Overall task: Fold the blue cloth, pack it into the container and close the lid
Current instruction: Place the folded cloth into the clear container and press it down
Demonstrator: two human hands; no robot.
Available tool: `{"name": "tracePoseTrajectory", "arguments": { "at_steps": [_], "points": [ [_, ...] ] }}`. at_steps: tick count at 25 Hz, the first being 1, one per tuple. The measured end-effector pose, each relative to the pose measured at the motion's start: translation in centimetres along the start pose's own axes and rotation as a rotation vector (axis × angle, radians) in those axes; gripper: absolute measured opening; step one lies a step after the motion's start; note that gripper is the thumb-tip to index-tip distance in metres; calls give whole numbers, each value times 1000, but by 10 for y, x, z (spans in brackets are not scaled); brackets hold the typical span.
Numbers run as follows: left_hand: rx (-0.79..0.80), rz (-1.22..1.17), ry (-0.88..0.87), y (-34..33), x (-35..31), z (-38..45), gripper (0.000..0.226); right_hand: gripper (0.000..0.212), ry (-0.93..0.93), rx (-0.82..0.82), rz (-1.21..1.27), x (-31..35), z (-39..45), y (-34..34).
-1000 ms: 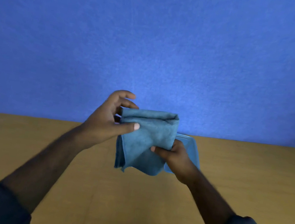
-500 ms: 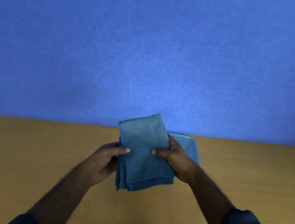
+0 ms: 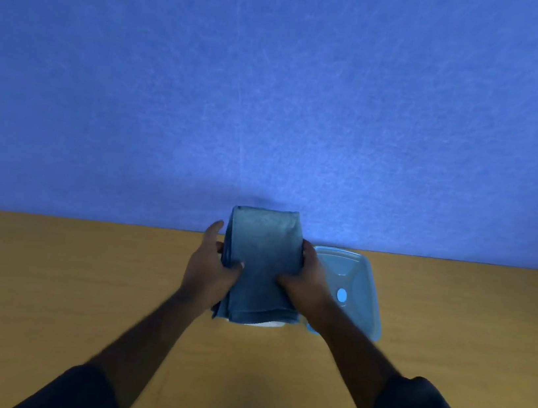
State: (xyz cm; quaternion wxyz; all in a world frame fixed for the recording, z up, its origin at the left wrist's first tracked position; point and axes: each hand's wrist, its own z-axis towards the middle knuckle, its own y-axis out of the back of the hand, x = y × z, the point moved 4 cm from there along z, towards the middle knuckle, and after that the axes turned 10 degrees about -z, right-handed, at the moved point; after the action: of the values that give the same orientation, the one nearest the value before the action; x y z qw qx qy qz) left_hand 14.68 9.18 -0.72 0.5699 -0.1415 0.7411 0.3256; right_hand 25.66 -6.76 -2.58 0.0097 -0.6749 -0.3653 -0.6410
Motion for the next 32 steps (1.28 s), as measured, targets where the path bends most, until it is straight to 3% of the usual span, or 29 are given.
{"name": "tracePoseTrajectory", "arguments": {
  "at_steps": [4, 6, 9, 13, 16, 18, 24, 27, 30, 32],
  "points": [
    [22, 239, -130, -18, 5, 12, 96, 100, 46, 64, -456, -3, 9, -26],
    [54, 390, -133, -28, 13, 15, 97, 103, 56, 51, -691, -7, 12, -36],
    [193, 588, -115, -40, 24, 24, 86, 96, 87, 59, -973, -12, 17, -47],
    [242, 863, -150, -54, 29, 30, 61, 62, 143, 75, -1268, -27, 23, -52],
    [202, 1097, -393, -68, 32, 30, 70, 66, 223, 103, -1378, -36, 31, -58],
    [247, 1131, -441, -74, 38, 36, 78, 71, 294, 123, -1470, -37, 38, -65],
    [462, 1219, -196, -81, 64, 67, 113, 74, 270, 330, -1516, -39, 64, -76],
    [562, 1271, -117, -86, 69, 79, 128, 61, 177, 316, -1377, -39, 81, -77],
    [575, 1288, -105, -89, 71, 84, 128, 65, 291, 395, -1518, -34, 87, -78],
    [550, 1287, -114, -91, 70, 83, 123, 63, 330, 430, -1430, -29, 85, -73]
  ]
}}
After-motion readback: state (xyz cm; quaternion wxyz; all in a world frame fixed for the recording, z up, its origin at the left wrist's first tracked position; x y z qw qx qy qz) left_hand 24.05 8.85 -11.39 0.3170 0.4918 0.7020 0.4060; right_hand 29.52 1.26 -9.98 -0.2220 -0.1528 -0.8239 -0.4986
